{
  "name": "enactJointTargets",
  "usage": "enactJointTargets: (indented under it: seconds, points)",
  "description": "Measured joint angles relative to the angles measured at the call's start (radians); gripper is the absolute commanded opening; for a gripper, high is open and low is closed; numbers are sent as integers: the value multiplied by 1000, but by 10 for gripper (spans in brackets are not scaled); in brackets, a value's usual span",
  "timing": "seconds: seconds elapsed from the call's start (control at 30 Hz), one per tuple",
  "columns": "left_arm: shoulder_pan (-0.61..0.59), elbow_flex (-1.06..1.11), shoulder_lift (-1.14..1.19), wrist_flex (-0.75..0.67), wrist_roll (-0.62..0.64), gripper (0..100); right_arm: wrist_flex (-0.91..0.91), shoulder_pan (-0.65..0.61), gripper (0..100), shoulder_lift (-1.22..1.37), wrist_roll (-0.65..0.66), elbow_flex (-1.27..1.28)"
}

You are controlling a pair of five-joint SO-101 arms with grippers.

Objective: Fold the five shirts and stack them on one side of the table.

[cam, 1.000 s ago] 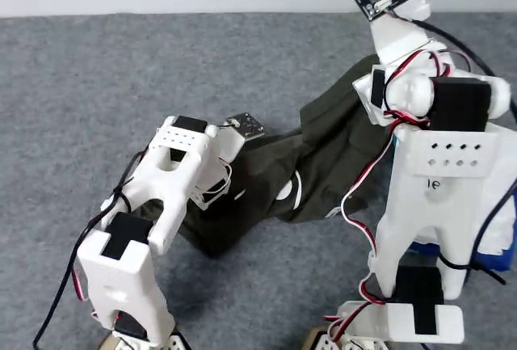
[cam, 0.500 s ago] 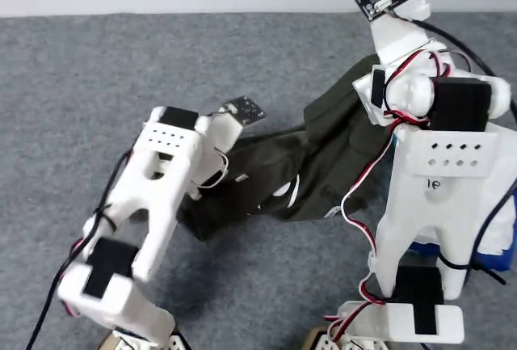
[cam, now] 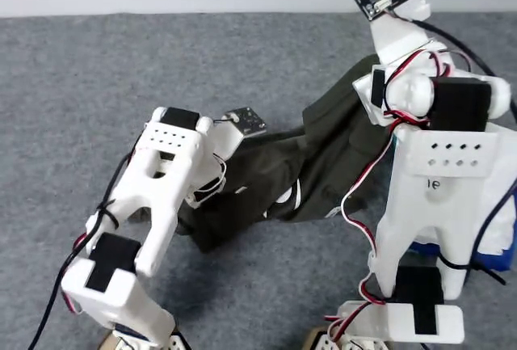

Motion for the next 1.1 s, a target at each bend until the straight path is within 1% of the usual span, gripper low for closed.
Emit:
enactJointTargets:
  seconds: [0.47, 0.7, 0.83, 1.1]
  points:
    - [0, 0, 3, -8, -3, 12, 0, 0, 10, 0, 0, 0]
    - [0, -2, 3, 17, 9, 116, 0, 0, 10, 0, 0, 0]
    - [0, -38, 11, 20, 35, 123, 0, 0, 10, 0, 0, 0]
    - [0, -48, 14, -2, 37, 120, 0, 0, 10, 0, 0, 0]
